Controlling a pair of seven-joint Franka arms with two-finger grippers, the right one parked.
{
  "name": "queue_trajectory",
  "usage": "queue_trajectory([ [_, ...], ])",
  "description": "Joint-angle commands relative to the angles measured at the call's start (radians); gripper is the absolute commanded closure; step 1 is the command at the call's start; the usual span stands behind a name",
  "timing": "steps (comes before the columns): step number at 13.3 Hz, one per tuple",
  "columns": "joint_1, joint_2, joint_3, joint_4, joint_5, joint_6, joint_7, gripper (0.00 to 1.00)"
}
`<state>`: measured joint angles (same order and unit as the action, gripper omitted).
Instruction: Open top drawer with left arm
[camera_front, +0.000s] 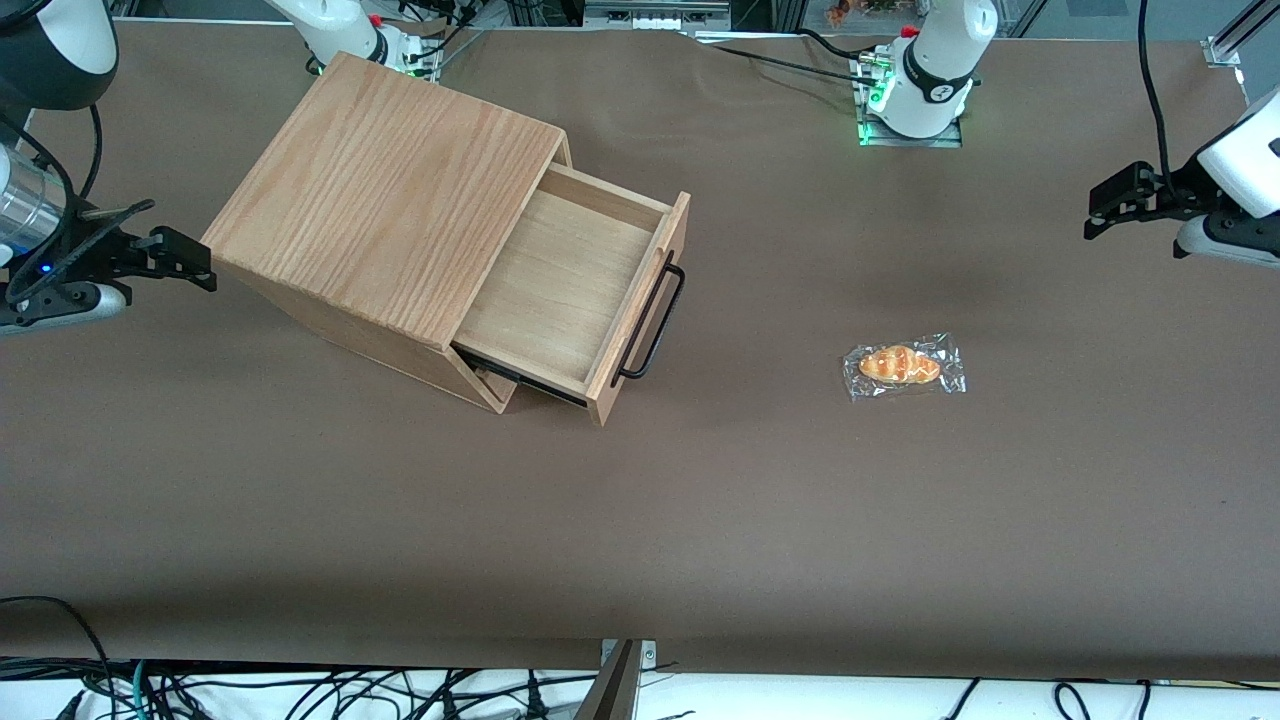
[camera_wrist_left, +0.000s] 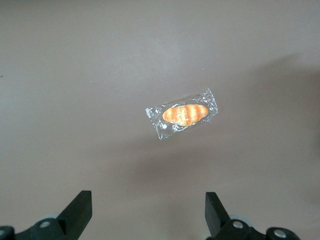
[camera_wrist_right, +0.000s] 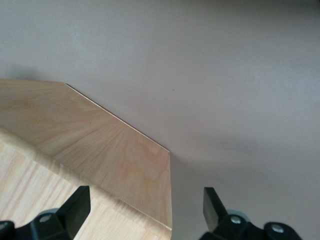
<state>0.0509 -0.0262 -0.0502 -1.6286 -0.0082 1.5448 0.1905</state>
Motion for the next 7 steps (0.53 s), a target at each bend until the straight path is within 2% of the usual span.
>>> queue_trajectory([
  [1,0.003,0.008,0.001,-0.025,-0.019,0.040,0.017,0.00],
  [3,0.003,0.020,0.000,-0.024,-0.019,0.092,0.015,0.00],
  [7,0.003,0.026,-0.002,-0.016,-0.018,0.092,0.014,0.00],
])
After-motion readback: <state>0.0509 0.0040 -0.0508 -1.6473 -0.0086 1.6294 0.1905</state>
